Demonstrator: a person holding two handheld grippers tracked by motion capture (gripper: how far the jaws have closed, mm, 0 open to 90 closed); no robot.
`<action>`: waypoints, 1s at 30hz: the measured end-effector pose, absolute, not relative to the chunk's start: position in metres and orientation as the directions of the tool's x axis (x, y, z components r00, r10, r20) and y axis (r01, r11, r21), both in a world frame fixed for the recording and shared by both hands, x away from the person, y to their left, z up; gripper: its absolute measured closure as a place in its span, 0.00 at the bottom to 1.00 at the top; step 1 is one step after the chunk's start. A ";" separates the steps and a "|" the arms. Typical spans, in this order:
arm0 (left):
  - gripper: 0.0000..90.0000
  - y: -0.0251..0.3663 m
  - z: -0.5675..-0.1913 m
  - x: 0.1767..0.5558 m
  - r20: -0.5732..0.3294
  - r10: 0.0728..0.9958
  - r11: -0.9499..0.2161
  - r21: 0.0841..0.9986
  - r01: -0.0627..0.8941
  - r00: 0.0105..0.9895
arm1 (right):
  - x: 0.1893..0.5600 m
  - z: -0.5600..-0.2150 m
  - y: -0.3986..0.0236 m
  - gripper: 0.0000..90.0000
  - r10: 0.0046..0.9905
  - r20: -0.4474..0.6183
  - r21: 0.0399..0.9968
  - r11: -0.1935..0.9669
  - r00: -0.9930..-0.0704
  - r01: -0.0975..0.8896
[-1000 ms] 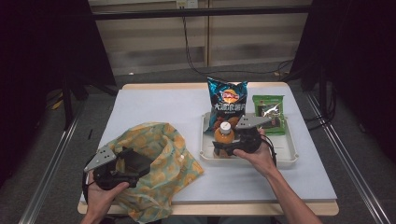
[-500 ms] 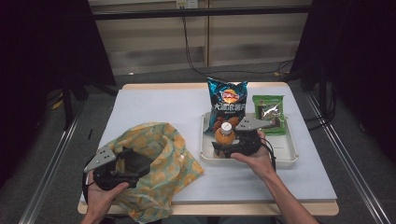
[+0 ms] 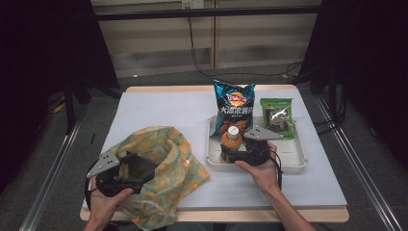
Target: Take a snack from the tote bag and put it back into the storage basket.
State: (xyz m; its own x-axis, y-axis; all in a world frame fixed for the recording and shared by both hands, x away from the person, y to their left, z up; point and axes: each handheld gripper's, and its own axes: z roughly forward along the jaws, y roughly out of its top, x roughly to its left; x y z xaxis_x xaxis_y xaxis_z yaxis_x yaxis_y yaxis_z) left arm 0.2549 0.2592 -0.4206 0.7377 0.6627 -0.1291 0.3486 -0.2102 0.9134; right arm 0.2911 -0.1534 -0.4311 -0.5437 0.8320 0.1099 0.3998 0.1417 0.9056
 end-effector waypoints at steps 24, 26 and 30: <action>0.09 0.261 -0.421 0.255 -0.122 0.673 -0.210 0.914 0.347 0.730 | 0.289 -0.437 -0.128 0.31 0.910 0.117 0.901 0.071 -0.397 0.428; 0.09 0.261 -0.421 0.255 -0.121 0.672 -0.211 0.914 0.346 0.730 | 0.288 -0.437 -0.125 0.30 0.917 0.116 0.901 0.065 -0.382 0.430; 0.10 0.261 -0.421 0.255 -0.120 0.672 -0.211 0.915 0.345 0.731 | 0.286 -0.436 -0.121 0.29 0.932 0.100 0.896 0.068 -0.349 0.440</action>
